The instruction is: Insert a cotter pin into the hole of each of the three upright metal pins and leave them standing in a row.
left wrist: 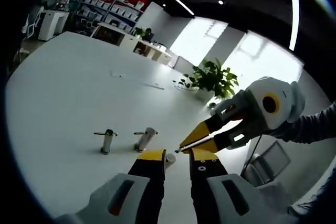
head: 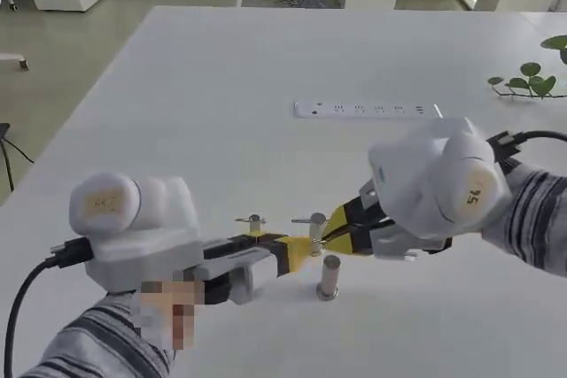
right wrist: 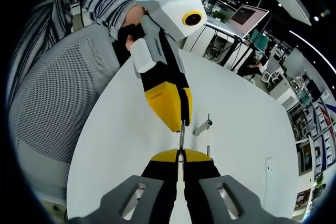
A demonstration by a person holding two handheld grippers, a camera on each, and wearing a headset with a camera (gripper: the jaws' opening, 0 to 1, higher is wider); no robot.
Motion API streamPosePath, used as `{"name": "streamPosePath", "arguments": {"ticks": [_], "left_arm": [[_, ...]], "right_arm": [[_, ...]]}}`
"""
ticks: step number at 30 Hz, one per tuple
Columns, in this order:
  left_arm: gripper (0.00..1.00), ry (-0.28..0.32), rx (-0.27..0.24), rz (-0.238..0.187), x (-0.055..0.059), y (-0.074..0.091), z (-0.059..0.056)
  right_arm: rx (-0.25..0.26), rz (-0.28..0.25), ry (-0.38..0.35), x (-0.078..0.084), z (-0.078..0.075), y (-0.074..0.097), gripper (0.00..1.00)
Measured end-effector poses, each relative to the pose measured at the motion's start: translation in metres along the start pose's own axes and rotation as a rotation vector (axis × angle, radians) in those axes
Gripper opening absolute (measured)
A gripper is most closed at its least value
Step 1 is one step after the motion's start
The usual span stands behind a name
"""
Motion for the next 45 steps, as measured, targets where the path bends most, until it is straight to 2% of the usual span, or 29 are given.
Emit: {"name": "streamPosePath", "arguments": {"ticks": [12, 18, 26, 28, 32, 36, 40, 45], "left_arm": [[0.0, 0.07, 0.046, -0.012, 0.003, -0.001, -0.006], [0.0, 0.096, 0.04, -0.003, 0.004, 0.0, -0.006], [0.0, 0.085, 0.037, 0.0, 0.004, -0.001, -0.007], [0.0, 0.067, 0.038, -0.002, 0.004, -0.001, -0.008], [0.0, 0.016, 0.046, 0.008, 0.005, -0.001, -0.008], [0.0, -0.088, 0.052, 0.029, 0.006, -0.001, -0.005], [0.0, -0.167, 0.064, 0.054, 0.007, -0.001, -0.003], [0.0, -0.266, 0.086, 0.076, 0.01, 0.001, -0.001]], "right_arm": [[0.001, -0.011, 0.017, -0.008, 0.001, 0.002, 0.0], [0.003, -0.012, 0.019, -0.009, 0.001, 0.001, 0.0], [0.013, -0.008, 0.009, -0.01, 0.002, 0.001, 0.0], [0.012, -0.009, 0.004, -0.01, 0.002, 0.001, 0.0], [0.008, -0.017, -0.059, -0.009, 0.002, 0.0, 0.0], [-0.004, -0.03, -0.099, -0.007, 0.004, -0.001, 0.0], [-0.029, -0.054, -0.219, 0.0, 0.009, -0.005, 0.01], [-0.059, -0.107, -0.369, 0.009, 0.017, -0.008, 0.06]]}}
Point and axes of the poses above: the centre of the closed fingertips' face, and the gripper's own axes: y roughly backward along the fingers, z roughly to its left, x roughly out of its underside, the point moved 9 cm from there along y, roughly backward along the fingers, and after that the axes turned 12 degrees about y, right-handed, at the moved point
